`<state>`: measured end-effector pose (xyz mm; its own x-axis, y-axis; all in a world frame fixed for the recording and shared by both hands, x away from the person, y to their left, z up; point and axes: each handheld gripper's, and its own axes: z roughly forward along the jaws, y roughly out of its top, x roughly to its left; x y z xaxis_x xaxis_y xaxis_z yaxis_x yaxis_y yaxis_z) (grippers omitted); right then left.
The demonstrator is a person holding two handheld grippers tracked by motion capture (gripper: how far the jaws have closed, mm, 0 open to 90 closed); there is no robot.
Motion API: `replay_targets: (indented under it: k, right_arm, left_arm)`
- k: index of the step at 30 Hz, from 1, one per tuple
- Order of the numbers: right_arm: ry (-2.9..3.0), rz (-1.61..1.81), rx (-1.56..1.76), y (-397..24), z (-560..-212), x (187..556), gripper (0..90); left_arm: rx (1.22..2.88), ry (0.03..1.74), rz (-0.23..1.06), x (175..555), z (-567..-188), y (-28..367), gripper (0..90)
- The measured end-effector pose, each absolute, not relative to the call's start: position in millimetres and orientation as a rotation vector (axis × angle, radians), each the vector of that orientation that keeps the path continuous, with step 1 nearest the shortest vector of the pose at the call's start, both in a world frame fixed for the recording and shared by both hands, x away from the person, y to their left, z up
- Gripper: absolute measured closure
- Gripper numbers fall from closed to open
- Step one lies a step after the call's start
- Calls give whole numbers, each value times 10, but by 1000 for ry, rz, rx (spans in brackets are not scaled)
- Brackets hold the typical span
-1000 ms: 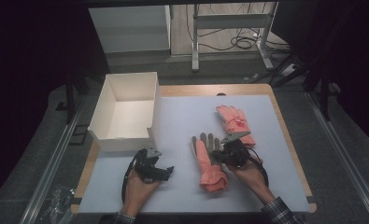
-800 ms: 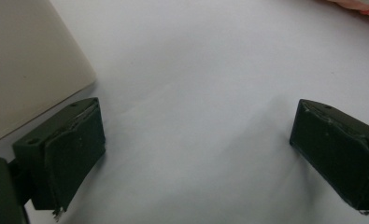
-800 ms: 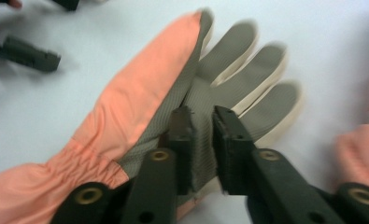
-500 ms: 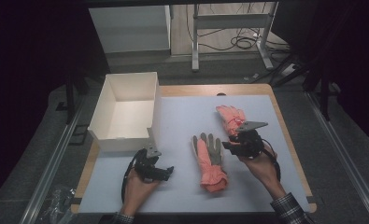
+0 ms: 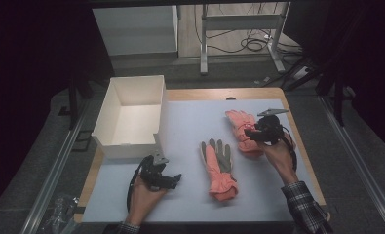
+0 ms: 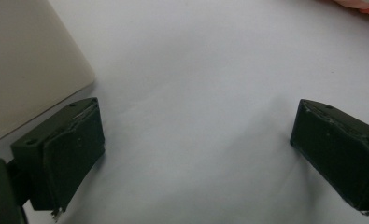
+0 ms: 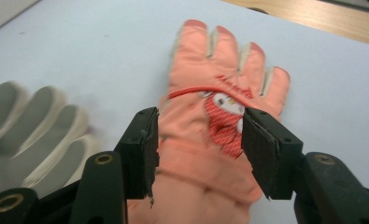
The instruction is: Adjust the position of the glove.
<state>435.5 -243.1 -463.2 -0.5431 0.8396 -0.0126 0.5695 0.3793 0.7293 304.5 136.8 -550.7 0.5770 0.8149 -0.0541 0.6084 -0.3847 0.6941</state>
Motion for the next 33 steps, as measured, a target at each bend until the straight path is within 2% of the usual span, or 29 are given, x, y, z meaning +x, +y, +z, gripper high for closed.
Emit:
replay_targets:
  k: [5, 12, 15, 20, 22, 24, 27, 33]
  right_arm:
    - [2265, 975, 1276, -2435, -4730, 4603, 454]
    - [2317, 883, 1314, -2421, -4899, 4859, 397]
    - [2348, 864, 1349, -2406, -4943, 4894, 451]
    - [2360, 912, 1398, -2399, -4984, 4859, 675]
    - [2355, 921, 1400, -2401, -4988, 4849, 695]
    - [2345, 938, 1387, -2417, -4984, 4824, 763]
    - [2332, 950, 1394, -2427, -4950, 4809, 808]
    - [2323, 962, 1392, -2435, -4853, 4754, 836]
  left_arm:
    - [2127, 1129, 390, 3045, -5506, 1368, 27]
    - [2127, 1129, 390, 3045, -5506, 1367, 27]
    - [2127, 1129, 390, 3044, -5506, 1367, 27]
    - [2127, 1129, 390, 3044, -5506, 1367, 27]
    - [2127, 1129, 390, 3044, -5506, 1367, 27]
    - [2127, 1129, 390, 3044, -5506, 1367, 28]
    - [2127, 1129, 390, 3044, -5506, 1367, 27]
    - [2126, 1129, 390, 3044, -5506, 1367, 28]
